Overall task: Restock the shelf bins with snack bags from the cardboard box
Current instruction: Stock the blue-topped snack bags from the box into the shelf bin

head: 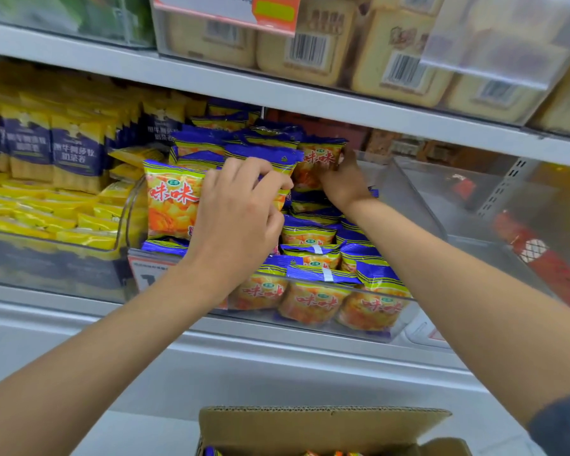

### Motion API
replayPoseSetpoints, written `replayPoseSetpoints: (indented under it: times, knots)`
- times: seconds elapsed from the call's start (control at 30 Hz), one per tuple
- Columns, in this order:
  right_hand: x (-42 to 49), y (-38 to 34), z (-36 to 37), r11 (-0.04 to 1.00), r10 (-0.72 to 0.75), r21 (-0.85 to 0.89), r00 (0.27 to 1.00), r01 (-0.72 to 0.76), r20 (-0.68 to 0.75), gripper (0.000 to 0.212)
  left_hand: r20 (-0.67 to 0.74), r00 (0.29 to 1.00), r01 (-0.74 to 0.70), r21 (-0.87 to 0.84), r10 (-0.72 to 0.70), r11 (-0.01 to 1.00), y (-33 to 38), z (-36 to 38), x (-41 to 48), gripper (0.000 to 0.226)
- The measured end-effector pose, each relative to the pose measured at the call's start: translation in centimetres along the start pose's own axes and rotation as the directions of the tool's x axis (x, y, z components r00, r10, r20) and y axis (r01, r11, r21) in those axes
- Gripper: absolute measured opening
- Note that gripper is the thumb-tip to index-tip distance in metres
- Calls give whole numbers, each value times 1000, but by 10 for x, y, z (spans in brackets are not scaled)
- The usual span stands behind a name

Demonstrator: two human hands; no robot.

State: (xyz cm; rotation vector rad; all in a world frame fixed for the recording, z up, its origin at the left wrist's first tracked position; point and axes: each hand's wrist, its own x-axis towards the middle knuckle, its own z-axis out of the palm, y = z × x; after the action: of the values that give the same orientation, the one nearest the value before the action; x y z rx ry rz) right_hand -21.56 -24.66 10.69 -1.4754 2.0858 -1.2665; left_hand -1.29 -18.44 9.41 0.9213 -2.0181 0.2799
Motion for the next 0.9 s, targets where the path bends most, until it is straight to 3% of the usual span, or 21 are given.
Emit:
replayPoseSetpoints:
  times: [0.2,0.3,0.43,0.5,0.9]
  knots:
    - [-4,0,1,947,-94,-315,991,59,-98,67,4,1000,-2,-3,2,1000,1,-1,-1,32]
    - [-7,2,2,956,-173,-263,975,133,-137,76,-6,1000,-7,-2,7,1000,0,-1,0,33]
    - [-8,5,2,935,-286,-260,947,241,-150,58,-5,1000,-7,-4,7,1000,1,-1,-1,33]
    - [-8,4,-1,935,-276,-258,955,242,-105,54,-7,1000,-10,-4,10,1000,0,-1,-1,32]
    - [-8,14,-8,935,-212,-294,977,197,-19,78,-31,999,-28,0,27,1000,-1,2,-2,33]
